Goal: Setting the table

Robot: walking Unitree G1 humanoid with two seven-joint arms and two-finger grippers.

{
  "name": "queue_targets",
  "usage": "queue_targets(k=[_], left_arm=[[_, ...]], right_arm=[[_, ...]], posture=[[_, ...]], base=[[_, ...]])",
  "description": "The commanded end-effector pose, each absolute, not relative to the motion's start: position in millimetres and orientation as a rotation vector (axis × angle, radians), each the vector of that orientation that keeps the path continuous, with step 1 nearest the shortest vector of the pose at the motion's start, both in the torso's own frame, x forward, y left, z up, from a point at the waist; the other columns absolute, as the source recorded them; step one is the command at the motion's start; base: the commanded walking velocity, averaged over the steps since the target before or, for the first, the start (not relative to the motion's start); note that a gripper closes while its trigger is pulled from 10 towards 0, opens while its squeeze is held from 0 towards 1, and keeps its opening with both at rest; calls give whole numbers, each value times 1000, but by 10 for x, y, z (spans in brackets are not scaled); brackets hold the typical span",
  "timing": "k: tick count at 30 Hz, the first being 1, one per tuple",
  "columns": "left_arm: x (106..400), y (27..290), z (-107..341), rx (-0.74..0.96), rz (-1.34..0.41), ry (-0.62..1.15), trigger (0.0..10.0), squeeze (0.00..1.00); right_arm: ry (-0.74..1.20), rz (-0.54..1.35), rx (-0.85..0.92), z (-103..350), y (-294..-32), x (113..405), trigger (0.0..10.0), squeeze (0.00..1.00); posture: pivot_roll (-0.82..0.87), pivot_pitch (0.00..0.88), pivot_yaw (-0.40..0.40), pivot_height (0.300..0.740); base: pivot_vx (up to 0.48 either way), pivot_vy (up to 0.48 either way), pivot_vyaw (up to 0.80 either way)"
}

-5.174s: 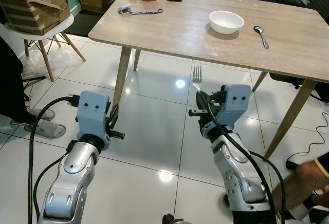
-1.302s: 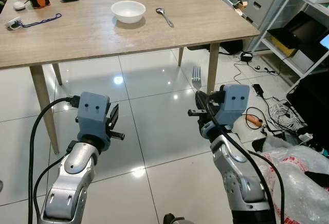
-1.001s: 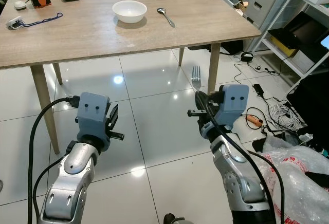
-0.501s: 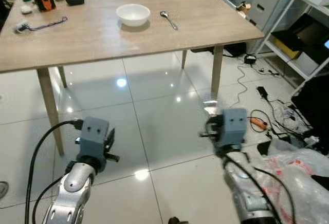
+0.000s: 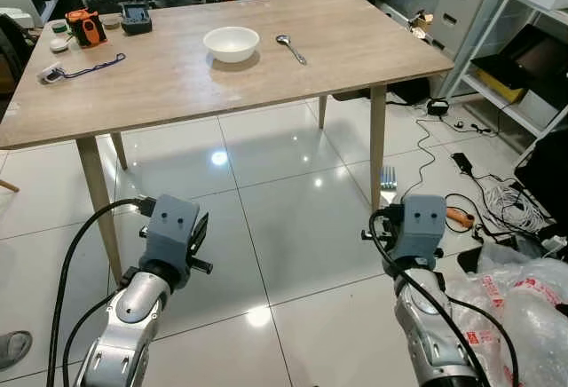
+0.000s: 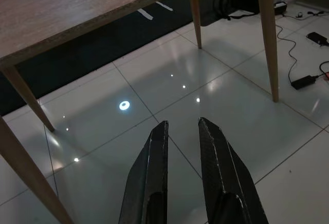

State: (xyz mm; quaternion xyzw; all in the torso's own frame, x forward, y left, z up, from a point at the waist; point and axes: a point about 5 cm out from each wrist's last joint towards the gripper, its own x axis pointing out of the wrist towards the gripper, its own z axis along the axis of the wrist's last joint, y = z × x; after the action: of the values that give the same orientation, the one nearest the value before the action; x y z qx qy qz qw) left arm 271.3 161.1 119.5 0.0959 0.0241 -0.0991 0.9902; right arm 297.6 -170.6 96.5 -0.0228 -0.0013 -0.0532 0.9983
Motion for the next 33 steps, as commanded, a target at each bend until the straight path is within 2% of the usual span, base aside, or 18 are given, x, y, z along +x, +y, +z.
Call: queue_targets(k=[1, 33], left_arm=[[2696, 1605, 1118, 201, -203, 74, 10000, 0], [2707, 1600, 1084, 199, -189, 65, 10000, 0]], right_arm=[[-2, -98, -50, 948, -1690, 2978, 10000, 0], [-18, -63, -47, 929, -1619, 3031, 10000, 0]], posture=[[-1, 0, 70, 740], [6, 0, 58, 740]], base=[[0, 0, 0], [0, 0, 0]])
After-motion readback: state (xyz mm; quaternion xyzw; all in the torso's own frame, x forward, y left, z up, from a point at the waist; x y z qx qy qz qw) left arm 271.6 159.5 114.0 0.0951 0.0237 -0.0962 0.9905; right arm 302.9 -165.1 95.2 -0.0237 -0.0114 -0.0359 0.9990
